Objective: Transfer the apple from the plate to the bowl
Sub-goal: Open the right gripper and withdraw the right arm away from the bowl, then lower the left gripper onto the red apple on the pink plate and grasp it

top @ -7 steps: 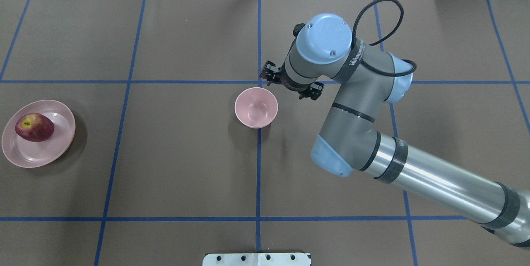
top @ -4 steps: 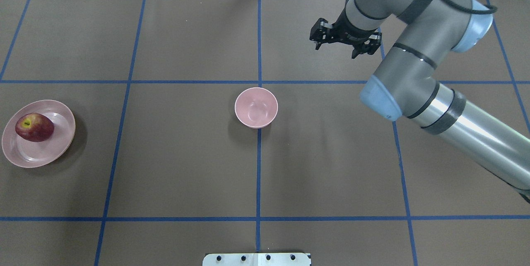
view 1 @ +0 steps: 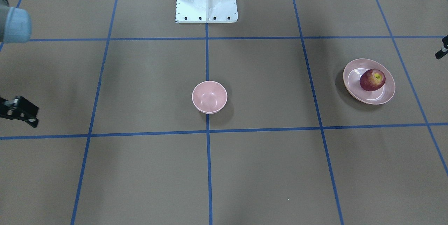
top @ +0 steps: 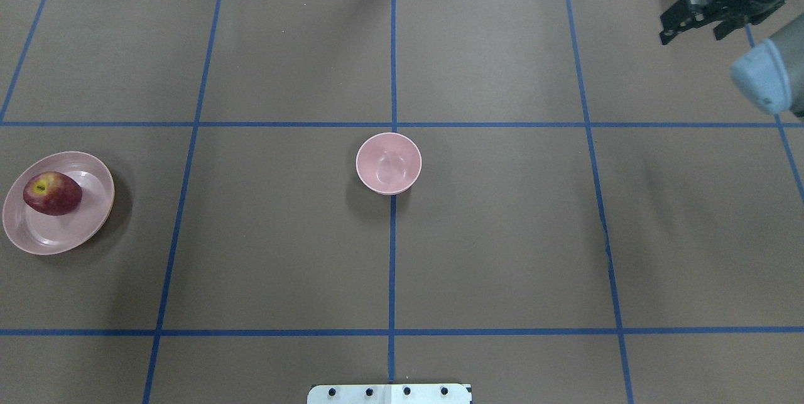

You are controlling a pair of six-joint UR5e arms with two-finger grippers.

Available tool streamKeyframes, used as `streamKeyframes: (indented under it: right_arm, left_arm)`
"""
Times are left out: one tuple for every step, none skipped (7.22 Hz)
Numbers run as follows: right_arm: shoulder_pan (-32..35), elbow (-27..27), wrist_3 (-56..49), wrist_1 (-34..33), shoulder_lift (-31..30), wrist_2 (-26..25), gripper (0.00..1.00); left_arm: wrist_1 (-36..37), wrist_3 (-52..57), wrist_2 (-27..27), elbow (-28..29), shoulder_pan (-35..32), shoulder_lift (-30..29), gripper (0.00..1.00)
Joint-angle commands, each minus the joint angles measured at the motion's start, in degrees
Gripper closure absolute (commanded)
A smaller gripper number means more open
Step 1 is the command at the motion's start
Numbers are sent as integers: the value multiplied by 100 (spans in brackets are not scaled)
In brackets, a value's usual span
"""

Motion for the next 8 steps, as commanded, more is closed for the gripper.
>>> streamKeyframes:
  right_arm:
    - [1049, -28, -2076, -1, -1046, 310, 0]
    - [1453, -220, -2980, -1, -1399, 310, 0]
    - [1831, -344, -3485, -1, -1672, 310, 0]
    - [1974, -380, -3603, 34, -1849, 318, 0]
    - [1984, -397, -3613, 25, -1877, 318, 0]
    - [1984, -398, -3613, 34, -1886, 310, 0]
    - [1984, -406, -3613, 43, -1894, 301, 0]
    - [1984, -406, -3613, 43, -1895, 257, 0]
  left_arm:
    - [-186, -1040, 206, -45, 742, -175, 1]
    - [-344, -1271, 677, -45, 1242, -176, 1]
    - [-424, -1500, 969, -45, 1621, -185, 1]
    - [-503, -1659, 1059, -19, 1842, -185, 1]
    - [-539, -1704, 1277, 25, 2079, -176, 1]
    - [-557, -1722, 1454, 42, 2247, -168, 1]
    - [-557, -1748, 1455, 60, 2353, -168, 1]
    - [-565, -1757, 1464, 156, 2476, -168, 1]
